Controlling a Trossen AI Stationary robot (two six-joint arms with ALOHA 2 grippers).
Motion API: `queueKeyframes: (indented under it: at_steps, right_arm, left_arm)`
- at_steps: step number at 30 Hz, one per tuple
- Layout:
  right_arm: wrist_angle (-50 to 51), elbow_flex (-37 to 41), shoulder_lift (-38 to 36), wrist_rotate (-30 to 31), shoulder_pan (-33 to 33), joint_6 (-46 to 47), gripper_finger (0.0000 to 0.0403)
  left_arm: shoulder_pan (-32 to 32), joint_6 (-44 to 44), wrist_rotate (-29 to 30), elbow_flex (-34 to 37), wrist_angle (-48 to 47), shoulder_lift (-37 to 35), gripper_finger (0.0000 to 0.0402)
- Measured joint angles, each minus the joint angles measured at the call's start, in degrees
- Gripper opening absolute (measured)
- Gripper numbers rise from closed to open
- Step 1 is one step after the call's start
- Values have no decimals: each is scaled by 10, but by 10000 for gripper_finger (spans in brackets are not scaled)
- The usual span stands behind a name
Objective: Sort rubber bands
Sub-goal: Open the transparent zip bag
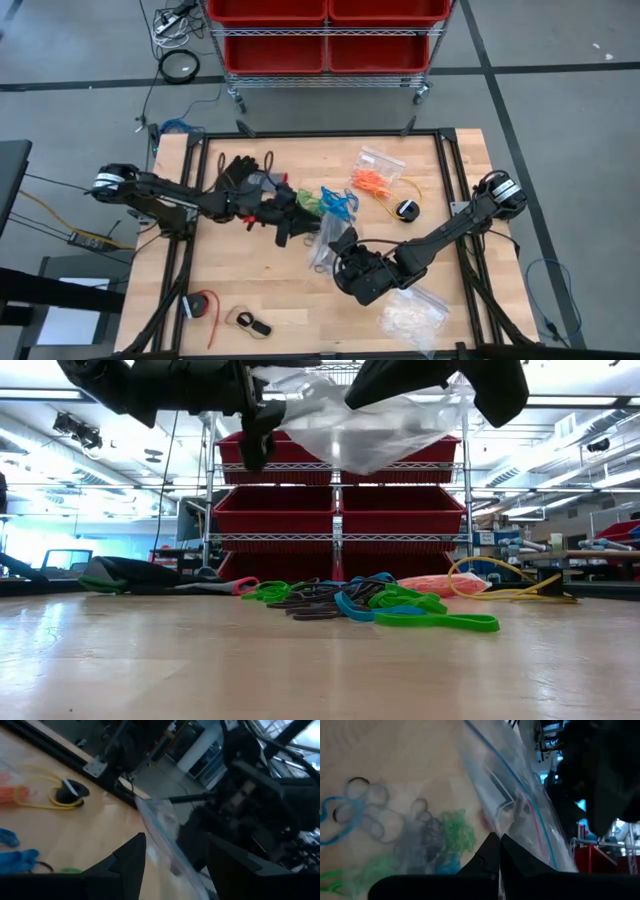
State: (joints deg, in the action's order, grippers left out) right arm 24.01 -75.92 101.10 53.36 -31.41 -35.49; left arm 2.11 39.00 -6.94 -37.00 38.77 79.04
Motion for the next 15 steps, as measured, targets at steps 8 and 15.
queueKeyframes:
  at_steps: [8,15]
  right_arm:
    - [-12,0,0,17,-5,-50,0]
    - [-20,0,0,20,-1,-82,0]
  left_arm:
    - [-20,7,0,0,-49,-23,202]
    - [-19,17,-6,0,-55,-23,202]
